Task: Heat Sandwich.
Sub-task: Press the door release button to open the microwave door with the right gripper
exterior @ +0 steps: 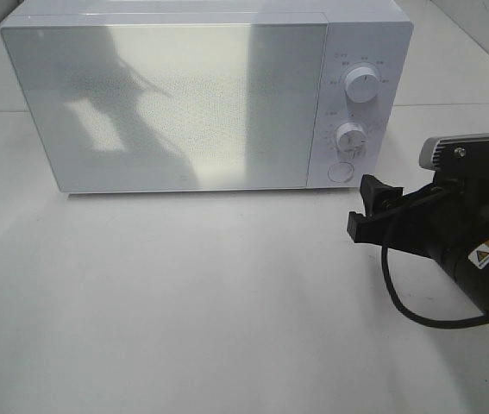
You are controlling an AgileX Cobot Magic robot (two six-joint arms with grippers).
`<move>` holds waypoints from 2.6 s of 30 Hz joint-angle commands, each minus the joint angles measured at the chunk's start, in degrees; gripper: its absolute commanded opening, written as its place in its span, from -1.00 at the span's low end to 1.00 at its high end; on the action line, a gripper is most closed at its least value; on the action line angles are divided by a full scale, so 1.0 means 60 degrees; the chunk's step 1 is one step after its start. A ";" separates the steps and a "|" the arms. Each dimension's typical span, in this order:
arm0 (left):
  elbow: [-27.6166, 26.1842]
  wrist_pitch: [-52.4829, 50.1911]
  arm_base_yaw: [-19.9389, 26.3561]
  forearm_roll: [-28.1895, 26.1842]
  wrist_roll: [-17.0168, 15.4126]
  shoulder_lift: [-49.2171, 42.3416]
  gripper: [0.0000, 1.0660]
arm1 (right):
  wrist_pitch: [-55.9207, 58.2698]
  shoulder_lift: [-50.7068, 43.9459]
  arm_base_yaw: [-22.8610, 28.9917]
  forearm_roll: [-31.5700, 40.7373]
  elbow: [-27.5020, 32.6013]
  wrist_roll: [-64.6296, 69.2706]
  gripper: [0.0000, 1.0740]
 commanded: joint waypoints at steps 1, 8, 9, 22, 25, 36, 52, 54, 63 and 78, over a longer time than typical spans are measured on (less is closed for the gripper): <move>0.0019 -0.0076 0.0048 -0.0029 -0.0010 -0.0258 0.90 | -0.0668 -0.0010 0.0048 -0.0029 0.0010 0.0048 0.40; 0.0019 -0.0076 0.0048 -0.0029 -0.0010 -0.0258 0.90 | -0.0630 -0.0010 0.0048 -0.0029 0.0010 0.3505 0.40; 0.0019 -0.0076 0.0048 -0.0029 -0.0010 -0.0258 0.90 | -0.0621 -0.0010 0.0048 -0.0038 0.0010 0.4230 0.40; 0.0019 -0.0076 0.0048 -0.0029 -0.0010 -0.0258 0.90 | -0.0143 -0.0010 0.0048 -0.0076 0.0010 1.1669 0.39; 0.0019 -0.0076 0.0048 -0.0029 -0.0010 -0.0258 0.90 | 0.0010 -0.0010 0.0048 -0.0076 0.0010 1.2739 0.37; 0.0019 -0.0076 0.0048 -0.0029 -0.0010 -0.0258 0.90 | 0.0802 -0.0010 0.0048 -0.0076 0.0010 1.4314 -0.61; 0.0019 -0.0076 0.0048 -0.0029 -0.0010 -0.0258 0.90 | 0.1748 -0.0010 -0.0181 -0.0134 -0.0019 1.4305 -0.99; 0.0019 -0.0076 0.0048 -0.0029 -0.0010 -0.0258 0.90 | 0.2063 -0.0010 -0.0411 -0.0191 -0.0019 1.4295 -0.99; 0.0019 -0.0076 0.0048 -0.0029 -0.0010 -0.0258 0.90 | 0.2531 0.0506 -0.0764 -0.0859 -0.0745 1.4248 -0.99; 0.0019 -0.0076 0.0048 -0.0029 -0.0010 -0.0258 0.90 | 0.2473 0.2225 -0.1528 -0.1662 -0.2292 1.4333 -0.99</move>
